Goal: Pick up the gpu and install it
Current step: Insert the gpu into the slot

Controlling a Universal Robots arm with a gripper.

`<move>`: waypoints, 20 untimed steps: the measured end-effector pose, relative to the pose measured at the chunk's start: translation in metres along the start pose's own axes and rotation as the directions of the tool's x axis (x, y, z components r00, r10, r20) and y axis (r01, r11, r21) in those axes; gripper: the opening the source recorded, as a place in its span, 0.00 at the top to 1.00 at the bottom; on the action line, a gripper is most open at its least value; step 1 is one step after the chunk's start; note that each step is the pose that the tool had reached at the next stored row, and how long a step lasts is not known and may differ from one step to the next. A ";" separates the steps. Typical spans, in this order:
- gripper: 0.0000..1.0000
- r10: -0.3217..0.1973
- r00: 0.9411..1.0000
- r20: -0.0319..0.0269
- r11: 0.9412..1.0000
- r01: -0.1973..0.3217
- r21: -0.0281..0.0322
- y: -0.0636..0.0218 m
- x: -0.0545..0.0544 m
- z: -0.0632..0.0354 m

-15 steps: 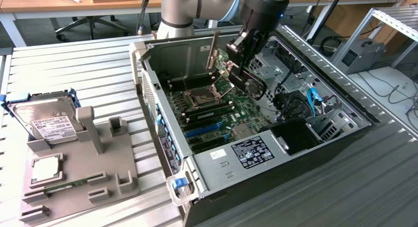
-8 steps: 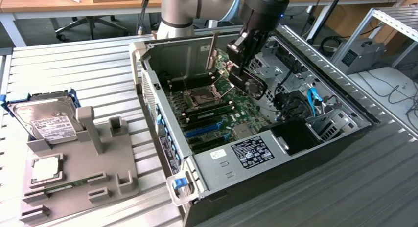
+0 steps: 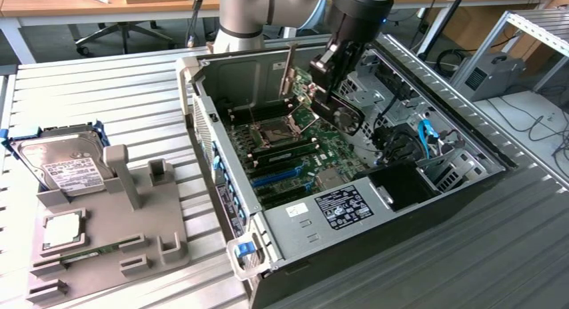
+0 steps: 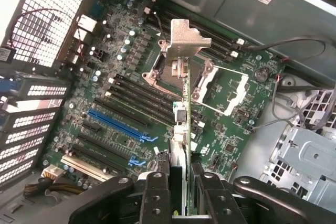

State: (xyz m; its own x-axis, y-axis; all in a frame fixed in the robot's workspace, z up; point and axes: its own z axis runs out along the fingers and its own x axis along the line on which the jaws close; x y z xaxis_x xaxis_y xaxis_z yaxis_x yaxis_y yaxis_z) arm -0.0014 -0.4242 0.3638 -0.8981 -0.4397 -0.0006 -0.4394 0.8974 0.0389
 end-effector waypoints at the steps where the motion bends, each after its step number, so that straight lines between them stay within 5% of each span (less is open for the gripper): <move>1: 0.74 -0.003 1.000 0.000 1.000 0.003 0.000 0.0000 0.000 0.0000; 20: 0.74 -0.068 0.998 -0.003 0.998 0.068 0.000 -0.0001 0.000 0.0000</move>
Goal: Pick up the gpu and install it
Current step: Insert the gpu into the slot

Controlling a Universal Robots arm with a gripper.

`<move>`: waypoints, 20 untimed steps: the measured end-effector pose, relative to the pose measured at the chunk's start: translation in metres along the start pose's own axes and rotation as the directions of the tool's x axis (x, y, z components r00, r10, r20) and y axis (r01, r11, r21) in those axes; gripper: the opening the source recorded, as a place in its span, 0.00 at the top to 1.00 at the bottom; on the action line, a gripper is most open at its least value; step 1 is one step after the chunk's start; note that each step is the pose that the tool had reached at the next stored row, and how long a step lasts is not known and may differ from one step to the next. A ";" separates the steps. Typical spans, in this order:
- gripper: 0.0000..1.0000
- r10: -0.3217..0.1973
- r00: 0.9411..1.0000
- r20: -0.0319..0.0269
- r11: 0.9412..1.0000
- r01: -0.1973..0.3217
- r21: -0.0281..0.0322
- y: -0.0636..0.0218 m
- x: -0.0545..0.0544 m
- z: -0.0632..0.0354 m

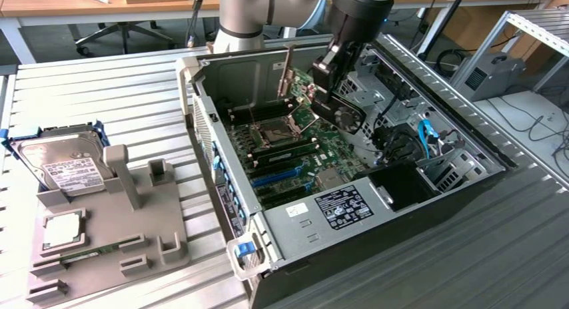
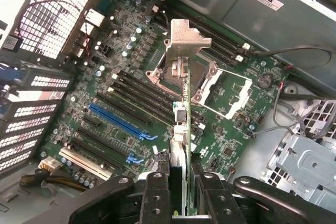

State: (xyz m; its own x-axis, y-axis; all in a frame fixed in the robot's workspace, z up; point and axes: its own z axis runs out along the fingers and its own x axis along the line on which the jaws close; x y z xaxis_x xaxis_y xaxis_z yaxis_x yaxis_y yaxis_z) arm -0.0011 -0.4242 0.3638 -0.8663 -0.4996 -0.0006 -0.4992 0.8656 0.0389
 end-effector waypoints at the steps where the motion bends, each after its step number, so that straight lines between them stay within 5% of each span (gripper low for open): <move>1: 0.74 -0.004 1.000 0.000 1.000 0.004 0.000 0.0000 0.000 0.0000; 14: 0.74 -0.043 0.999 -0.002 0.999 0.043 0.000 -0.0001 0.000 0.0000; 20: 0.74 -0.113 0.994 -0.004 0.994 0.113 0.000 -0.0003 0.000 0.0000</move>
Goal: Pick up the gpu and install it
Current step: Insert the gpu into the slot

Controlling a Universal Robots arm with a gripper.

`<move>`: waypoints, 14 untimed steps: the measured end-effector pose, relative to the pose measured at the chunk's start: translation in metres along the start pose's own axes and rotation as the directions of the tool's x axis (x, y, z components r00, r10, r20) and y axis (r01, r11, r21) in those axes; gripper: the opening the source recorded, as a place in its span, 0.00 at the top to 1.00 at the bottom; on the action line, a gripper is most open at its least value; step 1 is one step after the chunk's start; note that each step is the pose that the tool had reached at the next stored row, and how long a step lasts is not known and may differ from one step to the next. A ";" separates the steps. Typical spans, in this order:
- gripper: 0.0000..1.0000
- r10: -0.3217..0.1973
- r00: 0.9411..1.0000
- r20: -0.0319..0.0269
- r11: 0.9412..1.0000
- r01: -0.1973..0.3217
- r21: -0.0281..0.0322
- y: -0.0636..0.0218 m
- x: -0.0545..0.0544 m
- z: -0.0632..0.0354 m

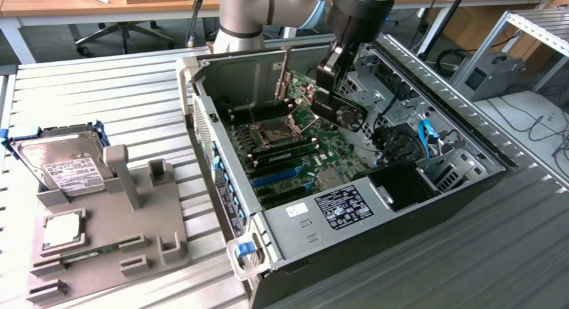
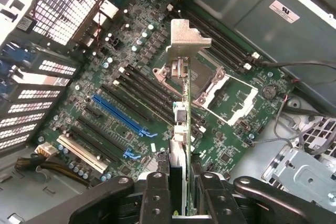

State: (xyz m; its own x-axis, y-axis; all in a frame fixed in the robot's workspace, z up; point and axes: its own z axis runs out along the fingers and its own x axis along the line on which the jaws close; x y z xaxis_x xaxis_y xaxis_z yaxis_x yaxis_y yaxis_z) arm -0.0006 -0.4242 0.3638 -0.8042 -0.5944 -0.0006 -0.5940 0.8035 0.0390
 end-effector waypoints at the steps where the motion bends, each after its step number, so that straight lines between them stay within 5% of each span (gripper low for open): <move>1: 0.74 -0.008 1.000 0.000 1.000 0.008 0.000 0.0000 0.000 0.0000; 6: 0.74 -0.081 0.997 -0.003 0.997 0.081 0.000 -0.0003 0.000 0.0000; 14: 0.74 -0.211 0.977 -0.008 0.977 0.211 -0.001 -0.0007 -0.001 0.0000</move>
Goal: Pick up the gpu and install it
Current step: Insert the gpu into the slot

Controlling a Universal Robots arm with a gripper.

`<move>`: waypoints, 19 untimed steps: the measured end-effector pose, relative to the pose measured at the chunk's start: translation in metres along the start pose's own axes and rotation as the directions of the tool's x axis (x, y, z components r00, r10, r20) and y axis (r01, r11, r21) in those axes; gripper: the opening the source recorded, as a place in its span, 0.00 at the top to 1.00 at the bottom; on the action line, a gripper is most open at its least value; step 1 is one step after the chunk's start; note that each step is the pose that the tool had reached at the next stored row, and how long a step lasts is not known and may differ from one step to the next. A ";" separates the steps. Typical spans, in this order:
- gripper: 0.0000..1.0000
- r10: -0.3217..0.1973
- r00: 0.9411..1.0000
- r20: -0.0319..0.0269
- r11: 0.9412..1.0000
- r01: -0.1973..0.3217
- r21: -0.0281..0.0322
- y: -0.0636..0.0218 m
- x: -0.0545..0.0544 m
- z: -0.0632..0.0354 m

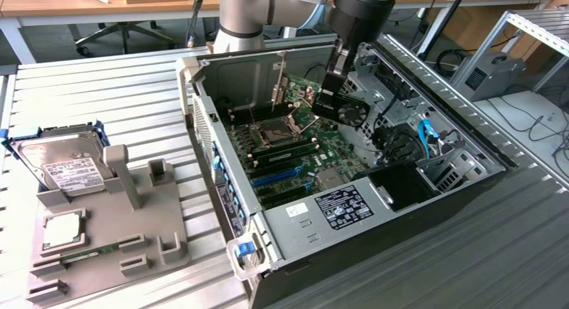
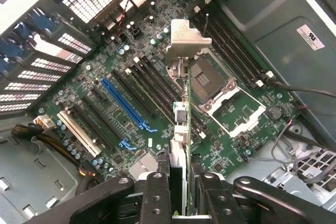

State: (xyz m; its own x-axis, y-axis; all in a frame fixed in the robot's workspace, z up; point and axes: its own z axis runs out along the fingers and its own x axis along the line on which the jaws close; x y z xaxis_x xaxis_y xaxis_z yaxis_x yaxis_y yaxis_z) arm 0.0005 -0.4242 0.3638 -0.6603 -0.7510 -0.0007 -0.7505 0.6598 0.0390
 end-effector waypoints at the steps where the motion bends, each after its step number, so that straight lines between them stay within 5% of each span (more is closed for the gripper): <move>1: 0.74 -0.002 1.000 0.000 1.000 0.002 0.000 0.0000 0.000 0.0000; 19: 0.74 -0.035 0.999 -0.001 0.999 0.035 0.000 -0.0001 0.000 0.0000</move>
State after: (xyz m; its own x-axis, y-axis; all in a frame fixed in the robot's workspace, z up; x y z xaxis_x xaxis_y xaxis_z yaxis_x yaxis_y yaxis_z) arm 0.0006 -0.4243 0.3638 -0.6332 -0.7740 -0.0006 -0.7734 0.6327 0.0390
